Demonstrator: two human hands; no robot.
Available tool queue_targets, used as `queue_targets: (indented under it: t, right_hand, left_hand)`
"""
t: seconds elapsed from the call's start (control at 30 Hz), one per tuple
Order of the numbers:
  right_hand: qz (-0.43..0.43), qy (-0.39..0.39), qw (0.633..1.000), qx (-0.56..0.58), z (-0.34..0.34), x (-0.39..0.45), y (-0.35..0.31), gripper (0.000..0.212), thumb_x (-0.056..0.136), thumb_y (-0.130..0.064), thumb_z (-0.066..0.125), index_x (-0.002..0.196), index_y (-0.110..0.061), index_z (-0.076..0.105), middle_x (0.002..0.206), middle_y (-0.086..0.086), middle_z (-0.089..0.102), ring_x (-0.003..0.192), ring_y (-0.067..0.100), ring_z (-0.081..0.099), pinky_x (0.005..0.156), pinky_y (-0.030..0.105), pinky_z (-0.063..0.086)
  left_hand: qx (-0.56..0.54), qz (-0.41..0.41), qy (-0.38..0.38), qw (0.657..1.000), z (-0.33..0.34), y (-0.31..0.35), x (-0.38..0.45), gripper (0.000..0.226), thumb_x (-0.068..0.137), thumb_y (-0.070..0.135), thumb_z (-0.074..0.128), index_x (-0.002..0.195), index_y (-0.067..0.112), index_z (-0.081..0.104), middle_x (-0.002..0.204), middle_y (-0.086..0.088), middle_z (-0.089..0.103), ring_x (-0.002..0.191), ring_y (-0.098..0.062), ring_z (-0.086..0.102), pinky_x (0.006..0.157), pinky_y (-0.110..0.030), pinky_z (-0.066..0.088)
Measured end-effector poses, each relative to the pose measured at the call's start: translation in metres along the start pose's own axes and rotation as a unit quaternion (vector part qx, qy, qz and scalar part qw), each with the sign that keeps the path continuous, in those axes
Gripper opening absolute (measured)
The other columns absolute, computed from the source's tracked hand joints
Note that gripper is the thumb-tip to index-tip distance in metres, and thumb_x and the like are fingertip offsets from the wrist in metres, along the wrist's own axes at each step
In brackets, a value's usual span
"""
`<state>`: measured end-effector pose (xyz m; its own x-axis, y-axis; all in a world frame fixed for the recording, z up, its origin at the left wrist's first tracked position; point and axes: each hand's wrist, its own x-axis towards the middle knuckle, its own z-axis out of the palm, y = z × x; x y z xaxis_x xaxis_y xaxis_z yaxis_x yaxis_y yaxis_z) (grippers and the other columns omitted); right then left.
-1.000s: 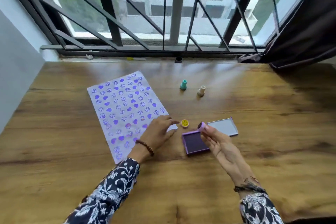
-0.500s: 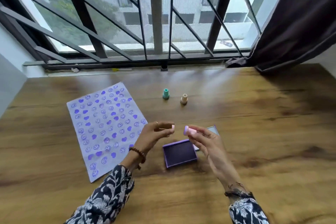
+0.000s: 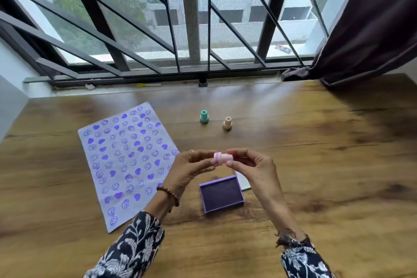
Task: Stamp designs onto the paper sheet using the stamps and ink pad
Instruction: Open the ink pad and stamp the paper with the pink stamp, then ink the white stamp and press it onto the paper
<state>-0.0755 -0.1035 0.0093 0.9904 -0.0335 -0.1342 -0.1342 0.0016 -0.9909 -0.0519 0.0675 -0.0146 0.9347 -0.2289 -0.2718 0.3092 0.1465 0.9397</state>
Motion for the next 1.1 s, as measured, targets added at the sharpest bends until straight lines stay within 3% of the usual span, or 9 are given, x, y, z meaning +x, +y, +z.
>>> queue_targets:
  t: [0.1,0.23,0.43,0.5,0.6,0.7,0.8,0.97,1.1]
  right_hand:
    - [-0.013,-0.001,1.0,-0.005,-0.002,0.003,-0.004,0.024,0.069,-0.004,0.075,0.08,-0.025,0.074,0.079,-0.01,0.077,0.081,0.006,0.071,0.073,0.012,0.051]
    - [-0.018,0.004,1.0,-0.004,-0.004,0.008,-0.01,0.016,0.067,-0.011,0.079,0.078,-0.022,0.077,0.077,-0.008,0.077,0.079,0.006,0.072,0.068,0.01,0.052]
    - [0.029,0.014,0.998,-0.051,-0.012,0.027,-0.006,0.01,0.063,-0.024,0.08,0.073,-0.022,0.077,0.07,-0.005,0.076,0.066,0.005,0.067,0.062,0.014,0.053]
    - [0.028,0.002,0.995,-0.099,-0.015,0.036,-0.002,0.008,0.064,-0.027,0.08,0.071,-0.026,0.076,0.071,-0.004,0.076,0.069,0.004,0.068,0.068,0.02,0.056]
    - [0.009,0.028,0.985,-0.171,-0.023,0.055,0.001,0.013,0.064,-0.029,0.079,0.067,-0.037,0.071,0.074,-0.015,0.071,0.071,-0.007,0.066,0.072,0.016,0.054]
    - [-0.023,0.071,0.972,-0.225,-0.033,0.084,0.003,0.014,0.068,-0.023,0.077,0.08,-0.03,0.073,0.074,-0.019,0.067,0.069,-0.011,0.063,0.074,0.019,0.053]
    - [-0.061,0.089,0.953,-0.284,-0.038,0.115,0.004,0.033,0.073,-0.017,0.075,0.106,-0.015,0.067,0.088,-0.002,0.071,0.079,0.006,0.065,0.078,0.023,0.055]
    - [-0.116,0.081,0.931,-0.337,-0.037,0.157,0.008,0.045,0.078,-0.009,0.071,0.12,-0.01,0.054,0.098,0.009,0.07,0.082,0.012,0.063,0.072,0.013,0.049]
    - [-0.119,0.069,0.93,-0.341,-0.036,0.172,0.014,0.048,0.078,-0.004,0.069,0.122,-0.01,0.05,0.094,0.009,0.07,0.08,0.019,0.066,0.073,0.022,0.049]
  left_hand:
    - [0.0,0.002,0.008,1.0,0.003,0.0,0.003,0.021,0.068,0.016,0.072,0.088,0.011,0.073,0.082,0.0,0.077,0.085,-0.012,0.068,0.073,-0.017,0.055]
    - [0.008,0.026,0.025,0.999,0.007,0.001,0.007,0.025,0.058,0.02,0.076,0.082,0.014,0.074,0.08,0.001,0.077,0.084,-0.013,0.069,0.074,-0.018,0.055]
    - [0.018,0.041,0.034,0.998,0.018,-0.007,0.021,0.026,0.068,-0.008,0.07,0.086,0.01,0.072,0.073,0.007,0.076,0.077,-0.007,0.07,0.067,-0.012,0.053]
    - [0.041,0.042,0.043,0.997,0.02,-0.013,0.028,0.026,0.069,-0.008,0.069,0.094,0.002,0.069,0.078,0.005,0.076,0.079,-0.007,0.069,0.068,-0.011,0.052]
    - [0.13,0.055,0.092,0.986,0.021,-0.019,0.043,0.025,0.072,0.002,0.072,0.095,0.011,0.067,0.096,-0.007,0.072,0.083,-0.011,0.066,0.072,-0.008,0.051]
    - [0.234,0.066,0.149,0.958,0.015,-0.022,0.059,0.033,0.074,0.009,0.072,0.105,0.014,0.063,0.105,-0.009,0.068,0.086,-0.013,0.064,0.075,-0.009,0.05]
    - [0.372,0.09,0.139,0.913,0.009,-0.024,0.073,0.044,0.077,0.018,0.071,0.118,0.015,0.056,0.115,-0.009,0.063,0.101,-0.018,0.06,0.087,-0.024,0.046]
    - [0.446,0.092,0.114,0.883,0.006,-0.027,0.088,0.054,0.075,0.023,0.072,0.124,0.013,0.051,0.122,-0.011,0.056,0.115,-0.024,0.05,0.102,-0.036,0.037]
    - [0.442,0.117,0.111,0.883,0.001,-0.031,0.093,0.052,0.072,0.017,0.074,0.12,0.011,0.054,0.122,-0.009,0.059,0.111,-0.025,0.052,0.094,-0.023,0.031]
